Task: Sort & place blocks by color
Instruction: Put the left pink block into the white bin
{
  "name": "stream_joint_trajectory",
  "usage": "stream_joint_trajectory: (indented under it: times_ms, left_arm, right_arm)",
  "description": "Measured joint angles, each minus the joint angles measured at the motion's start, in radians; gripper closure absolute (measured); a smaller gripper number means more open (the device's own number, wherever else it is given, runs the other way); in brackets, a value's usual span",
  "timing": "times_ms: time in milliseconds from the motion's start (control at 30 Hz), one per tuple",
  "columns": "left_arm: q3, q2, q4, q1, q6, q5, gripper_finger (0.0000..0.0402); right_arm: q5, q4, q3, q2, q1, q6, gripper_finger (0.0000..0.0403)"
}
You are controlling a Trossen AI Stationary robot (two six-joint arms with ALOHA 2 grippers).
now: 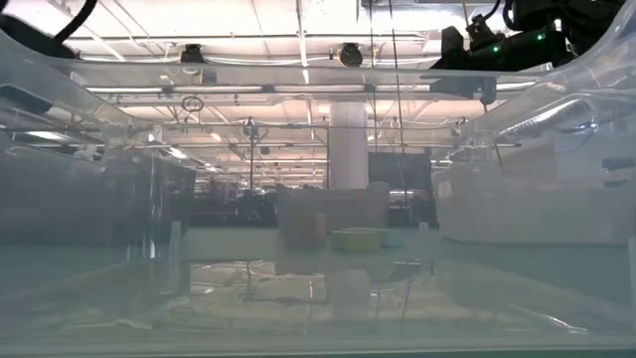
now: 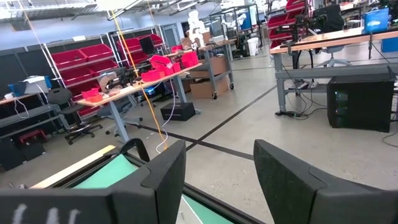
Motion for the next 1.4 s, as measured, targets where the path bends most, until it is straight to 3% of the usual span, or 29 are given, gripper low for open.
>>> stream_joint_trajectory:
  times_ms: [167, 333, 500, 867, 1033, 1167, 1267, 1400]
  left_arm:
    - [0.0, -0.089, -0.005, 0.012, 0.049, -0.119, 0.0342]
    - [0.0, -0.187, 0.043, 0.064, 0.225, -0.289, 0.0342]
    - [0.0, -0.238, 0.134, 0.183, 0.429, -0.37, 0.0342]
    - [0.0, -0.223, 0.671, 0.463, 1.059, -0.373, 0.0342]
    - [0.0, -0.223, 0.798, 0.547, 1.174, -0.347, 0.0342]
    - [0.0, -0.222, 0.81, 0.595, 1.181, -0.34, 0.0342]
    - [0.0, -0.222, 0.842, 0.62, 1.193, -0.341, 0.0342]
    - [0.0, -0.214, 0.926, 0.643, 1.289, -0.345, 0.0342]
  right_arm:
    - [0.0, 0.0, 0.0, 0.0, 0.0, 0.0, 0.0222]
    - [0.0, 0.0, 0.0, 0.0, 0.0, 0.0, 0.0222]
    - [0.0, 0.0, 0.0, 0.0, 0.0, 0.0, 0.0222]
    - [0.0, 0.0, 0.0, 0.0, 0.0, 0.0, 0.0222]
    - [0.0, 0.0, 0.0, 0.0, 0.0, 0.0, 0.0222]
    - [0.0, 0.047, 0.0, 0.0, 0.0, 0.016, 0.0222]
    - [-0.008, 0.087, 0.0, 0.0, 0.003, 0.152, 0.0222]
    - [-0.133, 0.1, 0.0, 0.0, 0.013, 0.455, 0.0222]
